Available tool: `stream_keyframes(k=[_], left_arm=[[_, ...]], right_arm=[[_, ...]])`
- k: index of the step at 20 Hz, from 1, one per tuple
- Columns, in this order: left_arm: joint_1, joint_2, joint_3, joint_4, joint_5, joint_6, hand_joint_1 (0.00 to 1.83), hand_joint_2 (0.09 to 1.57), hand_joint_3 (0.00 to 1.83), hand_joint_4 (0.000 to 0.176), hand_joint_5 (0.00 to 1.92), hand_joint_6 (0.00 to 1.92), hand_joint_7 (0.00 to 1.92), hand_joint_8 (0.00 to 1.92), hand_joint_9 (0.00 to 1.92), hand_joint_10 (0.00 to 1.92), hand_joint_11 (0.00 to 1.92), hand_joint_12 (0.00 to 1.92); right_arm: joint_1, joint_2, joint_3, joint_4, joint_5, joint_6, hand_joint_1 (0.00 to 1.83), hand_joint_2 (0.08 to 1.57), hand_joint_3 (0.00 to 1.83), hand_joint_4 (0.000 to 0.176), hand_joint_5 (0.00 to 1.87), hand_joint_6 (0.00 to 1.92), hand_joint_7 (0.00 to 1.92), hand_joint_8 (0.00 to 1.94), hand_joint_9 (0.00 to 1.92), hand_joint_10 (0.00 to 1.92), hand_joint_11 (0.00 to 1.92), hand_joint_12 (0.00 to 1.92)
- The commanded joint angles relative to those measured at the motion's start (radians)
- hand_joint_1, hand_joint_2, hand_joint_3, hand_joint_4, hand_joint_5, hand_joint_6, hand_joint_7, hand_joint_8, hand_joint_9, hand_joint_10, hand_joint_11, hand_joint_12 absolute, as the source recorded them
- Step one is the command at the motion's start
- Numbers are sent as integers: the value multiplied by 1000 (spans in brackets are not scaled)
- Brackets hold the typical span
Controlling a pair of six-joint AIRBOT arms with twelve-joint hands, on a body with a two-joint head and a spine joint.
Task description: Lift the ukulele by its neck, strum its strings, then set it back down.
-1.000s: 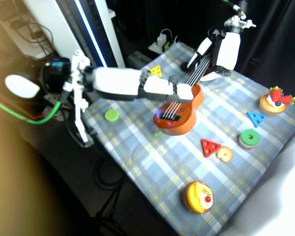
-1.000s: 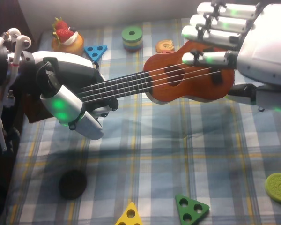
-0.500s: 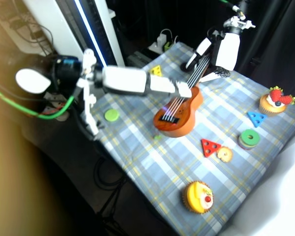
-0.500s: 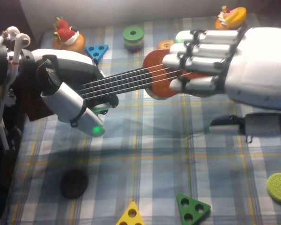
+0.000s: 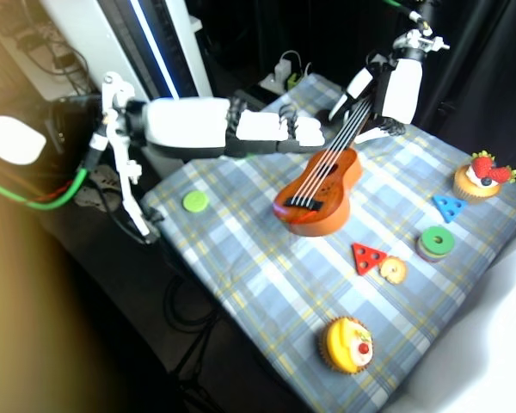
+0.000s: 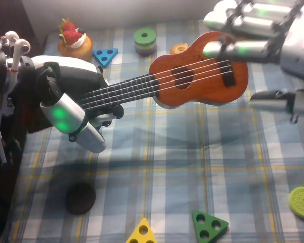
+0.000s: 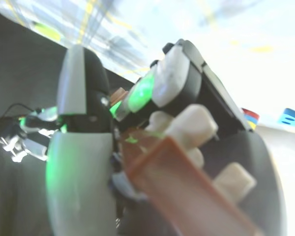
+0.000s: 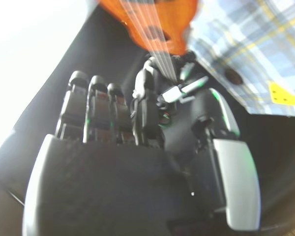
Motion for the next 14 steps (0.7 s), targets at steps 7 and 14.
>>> stream_keyframes(k=[7,14], left_arm=[[-31,-53,1,10,5,-3,1425,1161,120,0,961,1921,976,1921,995,1921,1104,1921],[-41,-87,36,115,24,-45,1277,1260,26,0,634,1921,645,1672,576,1921,641,1921]], right_arm=[[14,9,0,38,129,-7,585,1387,6,0,266,15,0,0,0,0,0,0],[13,10,0,39,136,-6,586,1388,0,8,244,0,0,0,0,0,0,0]])
